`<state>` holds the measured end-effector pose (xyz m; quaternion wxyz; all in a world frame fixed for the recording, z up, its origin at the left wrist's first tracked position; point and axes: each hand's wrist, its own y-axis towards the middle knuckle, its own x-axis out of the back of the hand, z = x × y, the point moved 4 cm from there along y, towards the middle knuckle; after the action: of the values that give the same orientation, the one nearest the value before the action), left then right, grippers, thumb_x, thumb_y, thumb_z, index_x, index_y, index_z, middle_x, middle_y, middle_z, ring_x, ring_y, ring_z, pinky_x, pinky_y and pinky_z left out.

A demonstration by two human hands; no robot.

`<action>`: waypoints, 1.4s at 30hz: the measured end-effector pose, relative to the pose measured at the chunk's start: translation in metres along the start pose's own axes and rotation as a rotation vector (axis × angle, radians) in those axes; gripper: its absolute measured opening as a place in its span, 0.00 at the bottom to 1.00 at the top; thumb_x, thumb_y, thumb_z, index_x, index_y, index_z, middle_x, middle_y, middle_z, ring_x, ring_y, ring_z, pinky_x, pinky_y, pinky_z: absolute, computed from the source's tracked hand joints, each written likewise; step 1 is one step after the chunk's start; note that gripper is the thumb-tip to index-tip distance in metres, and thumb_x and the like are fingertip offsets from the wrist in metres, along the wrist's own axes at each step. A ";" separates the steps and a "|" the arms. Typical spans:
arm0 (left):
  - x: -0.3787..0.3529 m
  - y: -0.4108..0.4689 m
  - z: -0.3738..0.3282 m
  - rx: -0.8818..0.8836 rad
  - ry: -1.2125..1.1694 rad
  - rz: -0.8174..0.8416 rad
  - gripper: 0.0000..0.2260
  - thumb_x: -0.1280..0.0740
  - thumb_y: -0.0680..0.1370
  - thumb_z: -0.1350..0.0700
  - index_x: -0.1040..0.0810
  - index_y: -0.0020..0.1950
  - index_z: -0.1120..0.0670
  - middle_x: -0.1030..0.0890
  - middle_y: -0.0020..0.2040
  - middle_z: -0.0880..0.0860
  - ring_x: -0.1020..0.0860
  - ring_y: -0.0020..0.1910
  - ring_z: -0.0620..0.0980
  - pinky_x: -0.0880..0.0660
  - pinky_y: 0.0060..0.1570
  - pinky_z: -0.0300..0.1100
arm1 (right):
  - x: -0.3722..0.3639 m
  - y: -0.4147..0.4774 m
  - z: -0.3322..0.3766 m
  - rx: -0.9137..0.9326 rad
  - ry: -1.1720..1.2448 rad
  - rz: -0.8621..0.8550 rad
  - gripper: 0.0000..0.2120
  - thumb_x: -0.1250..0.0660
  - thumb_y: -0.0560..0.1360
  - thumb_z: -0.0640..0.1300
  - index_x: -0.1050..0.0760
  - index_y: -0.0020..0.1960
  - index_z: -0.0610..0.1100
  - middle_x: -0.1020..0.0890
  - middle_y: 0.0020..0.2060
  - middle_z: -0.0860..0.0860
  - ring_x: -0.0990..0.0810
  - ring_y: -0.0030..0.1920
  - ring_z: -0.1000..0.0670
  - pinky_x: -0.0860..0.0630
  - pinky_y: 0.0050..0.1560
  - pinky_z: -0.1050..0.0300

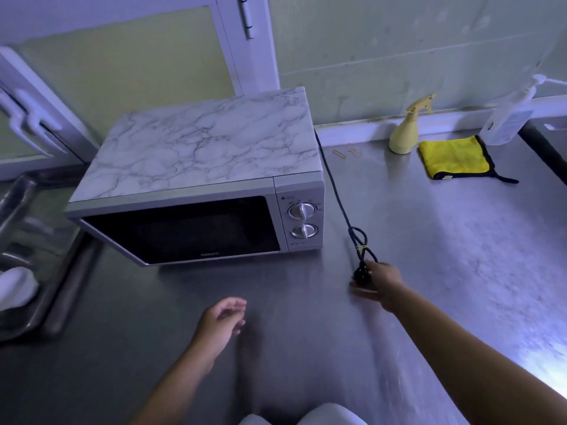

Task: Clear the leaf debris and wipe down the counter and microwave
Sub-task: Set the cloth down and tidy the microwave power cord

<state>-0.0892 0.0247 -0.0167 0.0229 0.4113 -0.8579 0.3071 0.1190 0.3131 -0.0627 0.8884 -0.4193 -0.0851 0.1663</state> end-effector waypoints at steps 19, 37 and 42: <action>0.193 0.050 -0.114 -0.193 -0.680 -0.540 0.57 0.23 0.58 0.29 0.56 0.77 0.32 0.48 0.80 0.43 0.37 0.72 0.52 0.23 0.49 0.69 | -0.114 -0.101 0.115 0.501 0.067 0.366 0.33 0.33 0.67 0.72 0.35 0.70 0.68 0.28 0.67 0.67 0.28 0.66 0.55 0.23 0.55 0.36; 0.204 0.130 -0.142 -0.333 -0.543 -0.518 0.38 0.23 0.65 0.35 0.42 0.66 0.35 0.42 0.73 0.37 0.34 0.68 0.49 0.25 0.49 0.70 | -0.164 -0.080 0.153 0.614 0.177 0.379 0.23 0.30 0.76 0.39 0.29 0.69 0.39 0.17 0.45 0.42 0.16 0.32 0.50 0.23 0.25 0.56; 0.208 0.140 -0.154 -0.282 -0.519 -0.460 0.55 0.22 0.60 0.32 0.50 0.77 0.42 0.49 0.78 0.40 0.36 0.71 0.52 0.25 0.47 0.70 | -0.173 -0.076 0.164 0.583 0.190 0.330 0.17 0.31 0.78 0.40 0.26 0.65 0.38 0.16 0.33 0.50 0.20 0.25 0.56 0.25 0.25 0.63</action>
<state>-0.3604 0.0312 0.0973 -0.0707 0.6504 -0.7541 0.0584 -0.0724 0.3223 0.0983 0.9359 -0.1695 0.1181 0.2852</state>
